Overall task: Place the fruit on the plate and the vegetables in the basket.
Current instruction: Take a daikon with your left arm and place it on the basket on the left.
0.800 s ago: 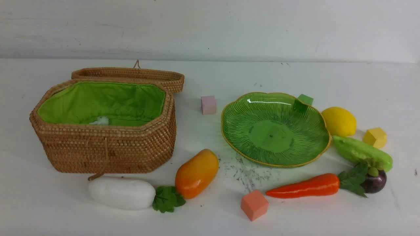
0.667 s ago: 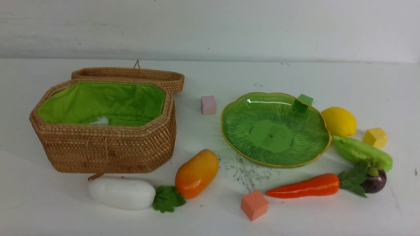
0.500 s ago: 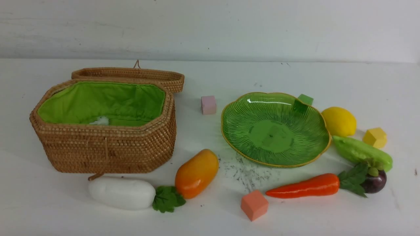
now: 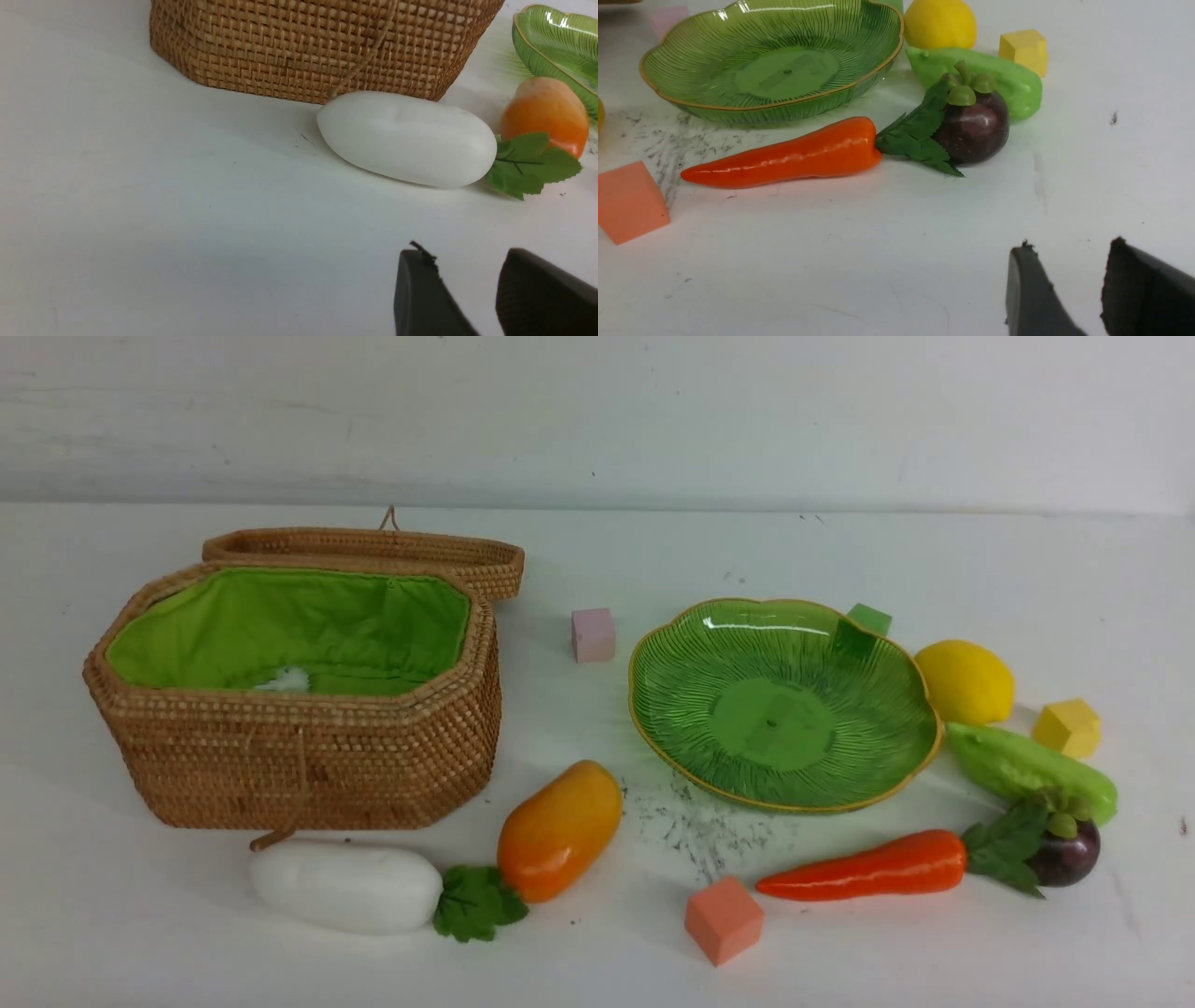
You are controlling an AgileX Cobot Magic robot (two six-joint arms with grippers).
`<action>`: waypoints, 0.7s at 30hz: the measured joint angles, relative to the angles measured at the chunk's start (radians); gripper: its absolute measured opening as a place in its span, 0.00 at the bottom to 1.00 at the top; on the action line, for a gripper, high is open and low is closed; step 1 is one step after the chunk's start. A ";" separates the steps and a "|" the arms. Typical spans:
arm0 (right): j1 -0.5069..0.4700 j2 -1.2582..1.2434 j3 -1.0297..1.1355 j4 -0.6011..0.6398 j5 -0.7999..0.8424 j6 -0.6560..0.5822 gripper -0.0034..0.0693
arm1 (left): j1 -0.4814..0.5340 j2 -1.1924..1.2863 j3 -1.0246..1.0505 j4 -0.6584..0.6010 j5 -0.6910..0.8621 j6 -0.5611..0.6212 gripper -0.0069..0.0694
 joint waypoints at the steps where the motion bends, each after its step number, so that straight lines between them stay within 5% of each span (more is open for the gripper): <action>1: 0.000 0.000 0.000 0.000 0.000 0.000 0.38 | 0.000 0.000 0.000 -0.009 -0.023 -0.005 0.40; 9: 0.000 0.000 0.000 0.000 0.000 0.000 0.38 | 0.000 0.000 0.000 -0.343 -0.273 -0.168 0.40; 16: 0.000 0.000 0.000 0.000 0.000 0.000 0.38 | 0.000 0.000 0.000 -0.461 -0.417 -0.215 0.39; 21: 0.000 0.000 0.000 0.000 0.000 0.000 0.38 | 0.000 0.000 -0.047 -0.463 -0.293 -0.219 0.19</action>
